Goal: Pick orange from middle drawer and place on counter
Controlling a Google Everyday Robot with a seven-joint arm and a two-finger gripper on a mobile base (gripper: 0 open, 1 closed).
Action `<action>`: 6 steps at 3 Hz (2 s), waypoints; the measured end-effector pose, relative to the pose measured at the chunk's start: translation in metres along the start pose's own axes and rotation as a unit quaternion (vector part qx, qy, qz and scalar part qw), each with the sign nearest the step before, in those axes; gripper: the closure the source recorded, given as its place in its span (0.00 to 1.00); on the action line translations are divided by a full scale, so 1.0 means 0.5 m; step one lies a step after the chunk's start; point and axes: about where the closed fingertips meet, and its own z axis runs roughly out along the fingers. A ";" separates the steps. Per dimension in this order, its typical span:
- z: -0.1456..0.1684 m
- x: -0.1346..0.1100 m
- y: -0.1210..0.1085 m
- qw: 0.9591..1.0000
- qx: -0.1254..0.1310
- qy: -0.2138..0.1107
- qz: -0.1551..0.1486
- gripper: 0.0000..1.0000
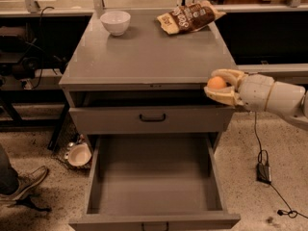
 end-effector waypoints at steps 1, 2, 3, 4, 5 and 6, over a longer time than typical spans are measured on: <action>0.012 -0.030 -0.068 1.000 0.016 -0.007 0.002 1.00; 0.039 -0.052 -0.125 1.000 0.015 0.005 0.014 1.00; 0.078 -0.053 -0.173 0.999 0.002 0.031 0.035 1.00; 0.121 -0.035 -0.205 0.996 -0.020 0.057 0.058 1.00; 0.171 -0.016 -0.219 0.993 -0.053 0.077 0.076 1.00; 0.235 0.001 -0.208 0.988 -0.094 0.097 0.079 1.00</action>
Offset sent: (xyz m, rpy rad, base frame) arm 0.0944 -0.0144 0.0612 0.0159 0.0909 -0.0612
